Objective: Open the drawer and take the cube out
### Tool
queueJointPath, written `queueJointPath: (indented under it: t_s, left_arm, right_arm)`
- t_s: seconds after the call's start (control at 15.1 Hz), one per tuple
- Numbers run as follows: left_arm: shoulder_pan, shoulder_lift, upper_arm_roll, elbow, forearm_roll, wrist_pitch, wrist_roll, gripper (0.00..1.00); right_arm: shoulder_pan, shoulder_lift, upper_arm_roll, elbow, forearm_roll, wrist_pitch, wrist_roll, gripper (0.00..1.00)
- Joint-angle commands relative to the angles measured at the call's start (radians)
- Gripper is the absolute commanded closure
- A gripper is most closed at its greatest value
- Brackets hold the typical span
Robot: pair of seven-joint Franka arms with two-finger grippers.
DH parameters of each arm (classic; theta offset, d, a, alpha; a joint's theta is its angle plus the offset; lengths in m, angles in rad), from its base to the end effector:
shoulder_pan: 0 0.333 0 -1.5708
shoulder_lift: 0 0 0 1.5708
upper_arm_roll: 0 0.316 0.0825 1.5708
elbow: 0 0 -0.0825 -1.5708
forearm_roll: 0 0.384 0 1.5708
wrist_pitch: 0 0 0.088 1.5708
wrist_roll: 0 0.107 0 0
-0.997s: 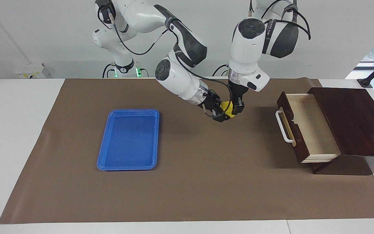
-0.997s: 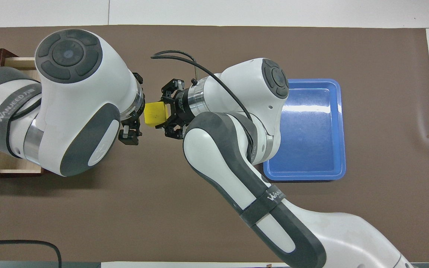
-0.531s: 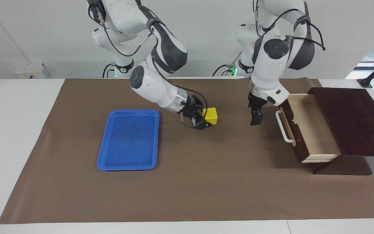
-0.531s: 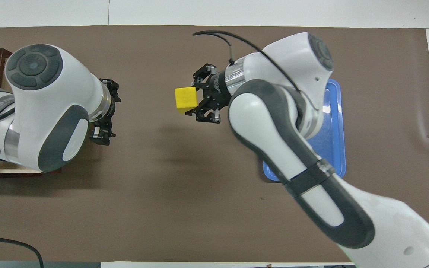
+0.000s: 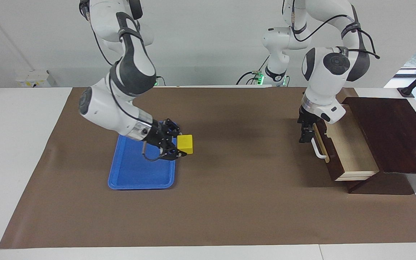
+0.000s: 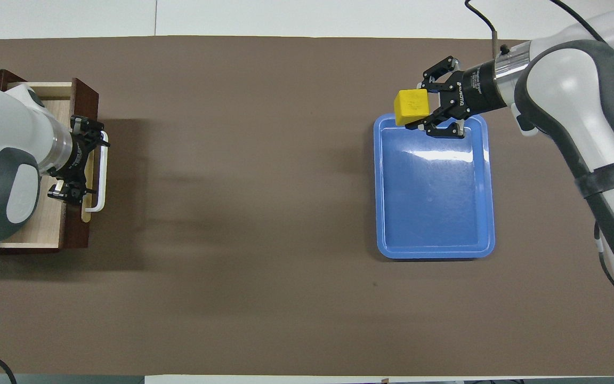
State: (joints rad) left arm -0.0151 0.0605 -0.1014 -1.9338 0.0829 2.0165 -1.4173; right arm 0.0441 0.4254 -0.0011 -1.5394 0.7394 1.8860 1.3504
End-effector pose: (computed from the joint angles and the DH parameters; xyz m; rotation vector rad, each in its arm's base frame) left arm 0.5726 -0.0613 0.4561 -2.5040 -1.8375 -0.0998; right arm 0.6758 0.0794 0.4199 -1.8193 1.8270 0.6731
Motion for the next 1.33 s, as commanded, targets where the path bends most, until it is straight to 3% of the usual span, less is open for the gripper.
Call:
queueJointPath:
  t_s: [0.0, 0.2, 0.53, 1.0, 1.26]
  left_arm:
    - [0.052, -0.03, -0.007, -0.043, 0.023, 0.041, 0.072, 0.0]
    - [0.079, -0.024, -0.007, -0.034, 0.061, 0.059, 0.096, 0.0]
    - [0.171, -0.013, -0.007, -0.005, 0.115, 0.093, 0.17, 0.0]
    - [0.23, -0.022, -0.006, 0.013, 0.115, 0.073, 0.294, 0.0]
    - [0.201, -0.031, -0.017, 0.117, 0.06, -0.108, 0.443, 0.0]
  right_arm:
    - [-0.026, 0.009, 0.013, -0.092, -0.015, 0.044, -0.133, 1.0]
    - [-0.053, 0.05, 0.013, -0.119, -0.011, 0.051, -0.217, 1.0]
    - [-0.021, 0.046, 0.015, -0.255, -0.003, 0.211, -0.287, 1.0]
    - [0.017, 0.055, 0.018, -0.295, 0.002, 0.285, -0.301, 1.0]
    - [0.019, 0.052, 0.018, -0.306, 0.003, 0.297, -0.306, 1.0]
